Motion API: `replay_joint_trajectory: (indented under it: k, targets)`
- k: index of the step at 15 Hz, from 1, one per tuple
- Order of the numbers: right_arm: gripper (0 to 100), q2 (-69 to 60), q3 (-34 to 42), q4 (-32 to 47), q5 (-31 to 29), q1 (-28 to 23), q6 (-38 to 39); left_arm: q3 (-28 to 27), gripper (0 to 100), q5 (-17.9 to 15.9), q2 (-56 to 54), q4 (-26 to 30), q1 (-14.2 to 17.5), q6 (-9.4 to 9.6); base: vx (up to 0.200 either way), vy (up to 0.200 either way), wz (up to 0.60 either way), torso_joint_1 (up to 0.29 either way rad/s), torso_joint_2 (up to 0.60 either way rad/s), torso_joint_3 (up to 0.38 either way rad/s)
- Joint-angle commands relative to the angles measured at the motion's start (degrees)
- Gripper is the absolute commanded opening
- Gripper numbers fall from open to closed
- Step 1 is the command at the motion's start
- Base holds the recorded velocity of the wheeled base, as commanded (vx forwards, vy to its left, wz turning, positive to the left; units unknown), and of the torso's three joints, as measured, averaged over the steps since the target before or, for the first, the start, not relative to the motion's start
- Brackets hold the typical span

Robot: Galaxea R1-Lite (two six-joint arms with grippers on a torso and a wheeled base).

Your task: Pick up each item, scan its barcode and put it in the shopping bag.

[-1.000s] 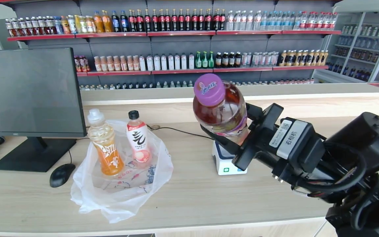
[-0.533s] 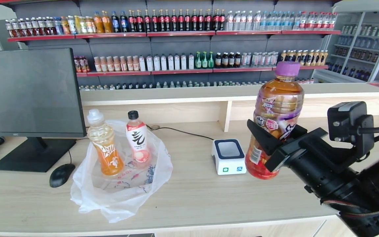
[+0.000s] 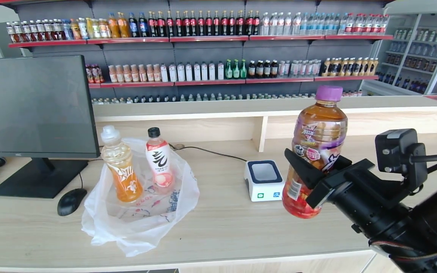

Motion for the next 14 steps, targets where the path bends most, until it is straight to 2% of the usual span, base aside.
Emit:
replay_joint_trajectory:
  k: [1, 7, 14]
  targets:
    - [0, -1.2, 1.6, 0.0, 0.0, 0.0, 0.1, 0.0, 100, 0.0, 0.0, 0.0, 0.0, 0.03, 0.0, 0.0, 0.0, 0.0, 0.0, 0.0]
    - [0, -1.0, -1.1, 0.0, 0.0, 0.0, 0.1, 0.0, 100, 0.0, 0.1, 0.1, 0.0, 0.03, 0.0, 0.0, 0.0, 0.0, 0.0, 0.0]
    - [0, -1.3, -1.9, 0.0, 0.0, -0.1, 0.0, 0.0, 100, 0.0, 0.0, 0.0, 0.0, -0.06, 0.0, 0.2, 0.0, 0.009, 0.0, -0.001]
